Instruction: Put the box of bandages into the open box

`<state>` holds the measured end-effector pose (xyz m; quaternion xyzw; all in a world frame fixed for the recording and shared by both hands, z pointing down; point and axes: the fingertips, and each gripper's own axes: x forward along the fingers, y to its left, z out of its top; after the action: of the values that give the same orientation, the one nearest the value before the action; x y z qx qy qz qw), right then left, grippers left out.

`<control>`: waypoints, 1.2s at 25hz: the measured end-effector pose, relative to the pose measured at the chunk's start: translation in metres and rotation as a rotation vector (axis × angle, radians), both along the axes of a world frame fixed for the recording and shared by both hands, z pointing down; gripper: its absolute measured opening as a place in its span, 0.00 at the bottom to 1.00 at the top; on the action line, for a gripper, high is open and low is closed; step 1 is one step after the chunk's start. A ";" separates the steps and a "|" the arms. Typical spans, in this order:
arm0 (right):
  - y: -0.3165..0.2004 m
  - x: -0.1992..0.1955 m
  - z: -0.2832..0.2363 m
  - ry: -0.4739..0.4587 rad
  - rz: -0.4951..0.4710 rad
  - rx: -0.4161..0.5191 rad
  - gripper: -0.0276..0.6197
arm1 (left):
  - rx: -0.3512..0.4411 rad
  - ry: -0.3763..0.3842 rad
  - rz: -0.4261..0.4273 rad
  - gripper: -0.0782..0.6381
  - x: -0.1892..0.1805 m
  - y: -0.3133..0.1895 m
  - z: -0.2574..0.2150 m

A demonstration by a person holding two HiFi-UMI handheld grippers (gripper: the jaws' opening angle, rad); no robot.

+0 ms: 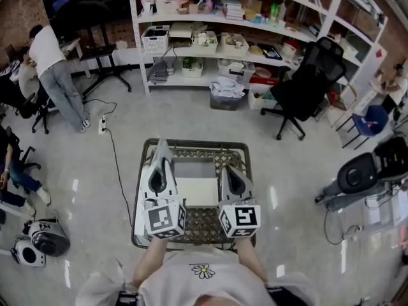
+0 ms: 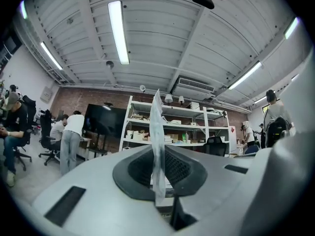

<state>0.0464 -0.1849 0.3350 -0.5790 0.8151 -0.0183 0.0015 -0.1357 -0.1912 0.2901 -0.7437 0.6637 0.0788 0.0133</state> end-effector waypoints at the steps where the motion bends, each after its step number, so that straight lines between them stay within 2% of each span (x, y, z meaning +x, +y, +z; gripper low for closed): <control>1: -0.001 -0.002 0.002 -0.006 -0.001 -0.006 0.09 | -0.005 -0.006 -0.005 0.17 -0.003 0.001 0.001; 11: -0.006 -0.011 0.002 -0.018 0.006 -0.010 0.09 | -0.013 -0.020 -0.049 0.17 -0.011 0.004 0.009; 15: -0.002 -0.014 0.002 0.001 -0.020 -0.011 0.09 | -0.027 -0.032 -0.006 0.17 0.001 0.003 0.011; 19: -0.015 -0.016 -0.010 0.015 -0.047 0.010 0.09 | -0.063 -0.061 0.054 0.17 0.011 -0.025 -0.001; 24: -0.009 -0.018 0.009 0.014 -0.070 -0.049 0.09 | -0.168 -0.154 0.175 0.17 0.021 -0.043 0.012; 27: -0.012 -0.014 0.019 0.013 -0.074 -0.076 0.09 | -0.241 -0.227 0.341 0.17 0.039 -0.058 0.021; 30: -0.015 -0.006 0.032 0.014 -0.067 -0.113 0.09 | -0.326 -0.377 0.513 0.17 0.058 -0.070 0.041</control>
<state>0.0403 -0.1995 0.3671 -0.5505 0.8318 -0.0602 -0.0377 -0.0774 -0.2611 0.3313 -0.8800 0.4450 -0.1657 -0.0035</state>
